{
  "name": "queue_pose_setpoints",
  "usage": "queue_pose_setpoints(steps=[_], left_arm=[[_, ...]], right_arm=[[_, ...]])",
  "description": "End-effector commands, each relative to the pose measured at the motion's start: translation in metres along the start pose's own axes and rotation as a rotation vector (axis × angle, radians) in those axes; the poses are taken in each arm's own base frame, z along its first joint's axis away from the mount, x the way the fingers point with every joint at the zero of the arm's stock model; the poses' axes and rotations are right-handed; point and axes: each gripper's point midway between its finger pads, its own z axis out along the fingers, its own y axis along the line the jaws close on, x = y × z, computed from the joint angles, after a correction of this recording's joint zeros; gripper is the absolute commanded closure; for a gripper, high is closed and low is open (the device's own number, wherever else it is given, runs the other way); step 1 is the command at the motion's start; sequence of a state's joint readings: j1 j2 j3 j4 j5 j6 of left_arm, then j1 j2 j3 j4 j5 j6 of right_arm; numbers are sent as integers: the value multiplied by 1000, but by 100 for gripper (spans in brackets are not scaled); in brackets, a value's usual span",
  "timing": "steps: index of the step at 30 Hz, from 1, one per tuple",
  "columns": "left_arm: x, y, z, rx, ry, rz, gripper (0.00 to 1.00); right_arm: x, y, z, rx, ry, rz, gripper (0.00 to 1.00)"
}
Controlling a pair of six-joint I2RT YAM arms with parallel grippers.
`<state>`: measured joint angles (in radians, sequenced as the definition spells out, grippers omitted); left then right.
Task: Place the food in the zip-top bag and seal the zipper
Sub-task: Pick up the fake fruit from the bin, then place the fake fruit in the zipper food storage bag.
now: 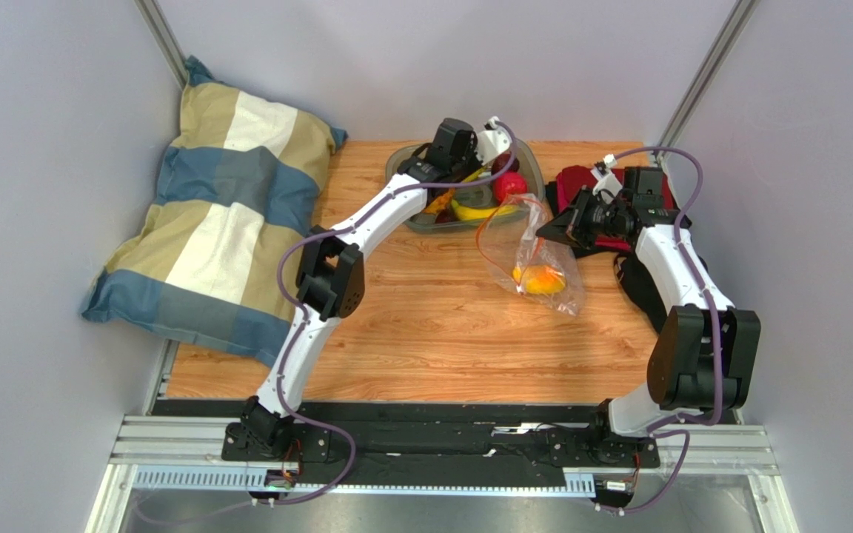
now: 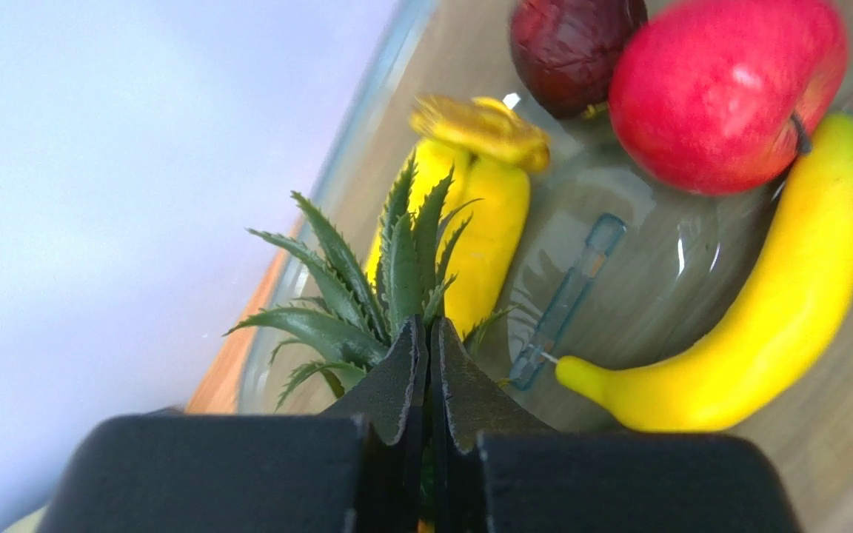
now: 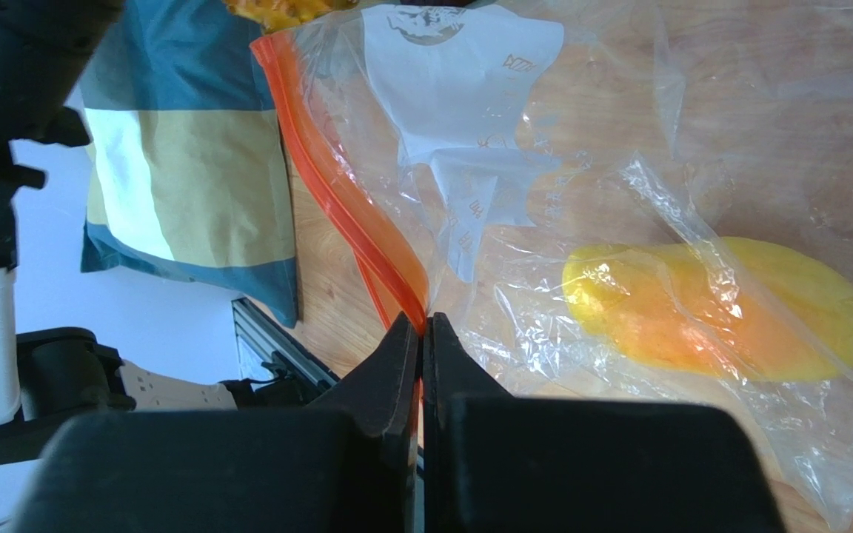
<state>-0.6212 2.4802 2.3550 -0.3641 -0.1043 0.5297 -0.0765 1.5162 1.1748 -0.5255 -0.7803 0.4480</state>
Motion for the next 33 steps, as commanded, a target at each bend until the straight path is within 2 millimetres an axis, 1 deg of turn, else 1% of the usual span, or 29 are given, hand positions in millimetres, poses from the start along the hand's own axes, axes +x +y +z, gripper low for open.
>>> queue_pose_setpoints(steps=[1,2,3,5,6,7,8,9,10,11,12,14,15,16,17,18,20,21,22,23,24,25,26,27,28,29,30,32,33], left_arm=[[-88,63,-72,-104,-225,-141,100],[-89,63,-75,-93,-231,-208,100],[-87,71,-79,-90,-239,-253,100],[-94,79,-93,-70,-270,-324,100],[-101,91,-108,-56,-309,-383,100],[-100,82,-111,9,-327,-411,100],[-109,89,-120,22,-387,-440,100],[-122,100,-142,25,-442,-488,100],[-120,102,-145,27,-468,-501,100],[-124,106,-154,27,-493,-502,100],[-136,115,-175,14,-537,-505,100],[-137,120,-188,2,-565,-513,100],[-145,126,-205,-9,-592,-506,100],[-146,126,-212,4,-597,-535,100],[-148,127,-218,7,-607,-540,100],[-152,130,-231,2,-623,-544,100],[-158,128,-243,23,-653,-556,100],[-164,128,-254,29,-691,-554,100],[-174,125,-263,64,-740,-565,100],[-179,123,-269,84,-765,-567,100],[-182,118,-273,114,-783,-577,100],[-191,118,-280,122,-825,-579,100],[-200,109,-282,152,-843,-593,100],[-203,101,-280,173,-852,-593,100],[-215,99,-286,174,-912,-580,100],[-219,92,-283,187,-935,-590,100],[-232,79,-288,202,-1005,-579,100],[-241,65,-288,213,-1070,-570,100],[-245,47,-279,243,-1079,-586,100]], right_arm=[[-19,23,-5,-80,-24,-21,100],[-19,27,-5,-95,-23,3,100],[-22,33,-4,-130,-27,-4,100],[-23,38,-3,-164,-19,25,100],[-24,47,-3,-206,-9,54,100],[-25,51,-2,-231,-2,71,100],[-25,54,-1,-254,8,87,100],[-28,65,-3,-302,15,115,100],[-31,69,-3,-322,16,122,100],[-32,76,-4,-343,20,132,100],[-35,84,-6,-381,14,110,100],[-37,97,-9,-419,30,179,100],[-42,108,-13,-472,10,138,100],[-41,110,-14,-487,29,229,100],[-41,112,-15,-501,30,244,100],[-43,114,-15,-514,13,248,100],[-38,104,-9,-492,15,278,100],[-34,94,-4,-455,21,304,100],[-31,84,2,-419,9,242,100],[-24,70,8,-357,23,286,100],[-19,63,10,-325,31,296,100],[-15,57,11,-299,30,291,100],[-10,46,15,-252,30,290,100],[-6,41,16,-233,30,290,100],[-5,39,15,-221,27,287,100],[-1,36,16,-210,31,291,100],[0,35,16,-208,34,293,100],[1,31,16,-181,32,296,100],[-1,31,15,-176,26,274,100]])
